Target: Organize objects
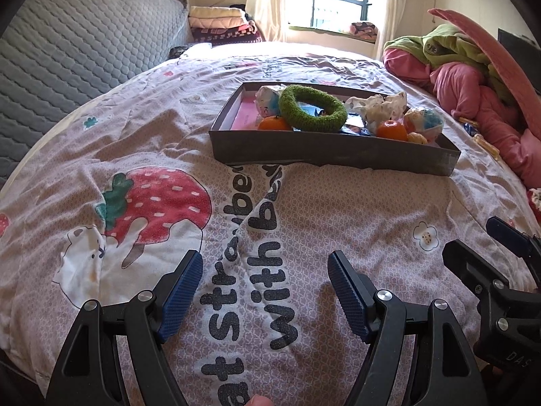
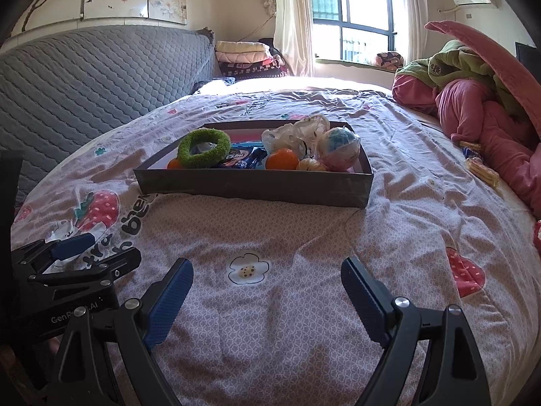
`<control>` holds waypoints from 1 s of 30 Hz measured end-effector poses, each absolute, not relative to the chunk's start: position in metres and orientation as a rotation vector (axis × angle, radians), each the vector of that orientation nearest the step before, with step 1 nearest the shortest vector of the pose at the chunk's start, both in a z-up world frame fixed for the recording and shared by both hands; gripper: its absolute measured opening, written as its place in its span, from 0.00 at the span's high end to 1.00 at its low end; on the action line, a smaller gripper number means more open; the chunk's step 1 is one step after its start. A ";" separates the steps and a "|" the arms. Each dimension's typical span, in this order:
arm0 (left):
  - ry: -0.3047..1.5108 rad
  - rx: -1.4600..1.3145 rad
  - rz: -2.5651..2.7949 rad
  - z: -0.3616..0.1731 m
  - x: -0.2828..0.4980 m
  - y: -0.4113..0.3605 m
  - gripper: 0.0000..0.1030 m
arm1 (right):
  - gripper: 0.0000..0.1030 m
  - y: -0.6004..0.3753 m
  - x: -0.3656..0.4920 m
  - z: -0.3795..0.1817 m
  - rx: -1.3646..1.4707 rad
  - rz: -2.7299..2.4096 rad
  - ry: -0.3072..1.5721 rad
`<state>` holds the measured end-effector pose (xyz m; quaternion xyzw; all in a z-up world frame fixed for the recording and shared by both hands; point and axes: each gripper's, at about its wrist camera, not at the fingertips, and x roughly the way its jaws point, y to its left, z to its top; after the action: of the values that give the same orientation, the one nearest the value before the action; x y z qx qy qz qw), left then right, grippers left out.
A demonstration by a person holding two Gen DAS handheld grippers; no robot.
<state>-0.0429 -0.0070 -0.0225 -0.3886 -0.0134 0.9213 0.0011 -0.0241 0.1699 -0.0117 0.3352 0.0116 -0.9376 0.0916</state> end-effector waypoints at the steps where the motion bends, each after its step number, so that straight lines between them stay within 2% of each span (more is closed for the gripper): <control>1: -0.043 -1.217 2.891 -0.023 -0.042 -0.007 0.25 | 0.14 0.170 -0.023 -0.013 0.995 -2.786 0.033; 30: -0.037 -1.207 2.873 -0.026 -0.040 0.005 0.25 | 0.14 0.183 -0.016 -0.025 1.048 -2.805 -0.034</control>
<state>-0.0403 0.0050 -0.0255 -0.3873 -0.0118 0.9218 0.0126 -0.0163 0.1828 -0.0254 0.3490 -0.0113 -0.9342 0.0734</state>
